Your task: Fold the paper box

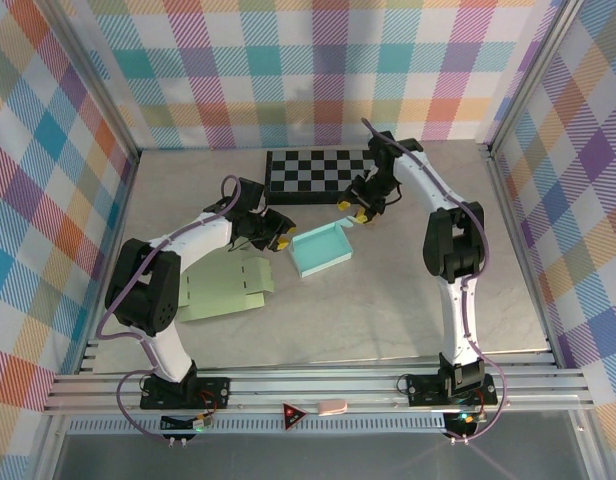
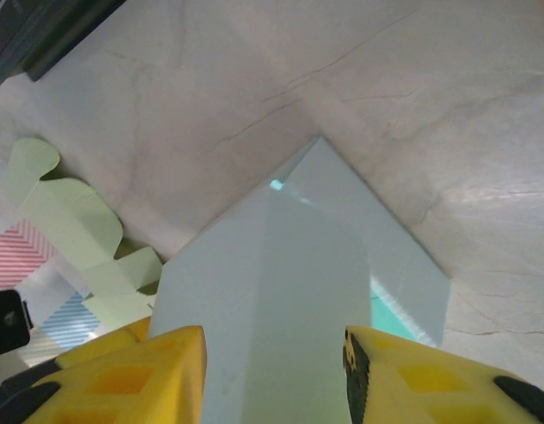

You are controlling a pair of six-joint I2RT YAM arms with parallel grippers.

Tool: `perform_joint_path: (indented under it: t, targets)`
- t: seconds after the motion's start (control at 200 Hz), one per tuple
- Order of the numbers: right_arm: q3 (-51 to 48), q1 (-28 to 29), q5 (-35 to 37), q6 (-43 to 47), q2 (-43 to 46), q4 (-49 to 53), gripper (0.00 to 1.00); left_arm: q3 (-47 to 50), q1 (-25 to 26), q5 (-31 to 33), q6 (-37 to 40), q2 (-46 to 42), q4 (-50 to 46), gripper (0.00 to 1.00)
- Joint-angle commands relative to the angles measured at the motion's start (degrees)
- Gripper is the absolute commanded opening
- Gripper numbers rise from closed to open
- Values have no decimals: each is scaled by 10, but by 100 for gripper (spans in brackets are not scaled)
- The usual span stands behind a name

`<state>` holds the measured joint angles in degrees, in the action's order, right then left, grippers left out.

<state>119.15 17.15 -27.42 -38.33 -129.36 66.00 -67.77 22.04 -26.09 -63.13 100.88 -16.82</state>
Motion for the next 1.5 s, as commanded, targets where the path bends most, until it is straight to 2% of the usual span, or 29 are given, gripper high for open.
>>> perform_joint_path:
  t: [0.0, 0.51, 0.665, 0.77, 0.9, 1.14, 1.495]
  targets:
    - [12, 11, -28, 22, 7, 24, 44, -19, 5, -7, 12, 8, -17, 35]
    - [-64, 29, -62, -41, 62, -28, 41, -23, 15, -6, 7, 13, -11, 34]
    - [-59, 17, 13, -17, 79, 15, 42, -27, 15, -5, 9, 12, -16, 34]
    - [-84, -8, 18, 3, 93, 20, 43, -27, 15, -6, 9, 12, -16, 34]
    - [-97, -10, -8, 18, 86, 23, 44, -26, 16, -7, 8, 12, -15, 34]
    - [-149, -6, -34, -5, 92, -20, 45, -29, 16, -8, 8, 14, -15, 34]
    - [-160, 14, -76, -52, 96, -63, 46, -31, 19, -10, 6, 21, -9, 34]
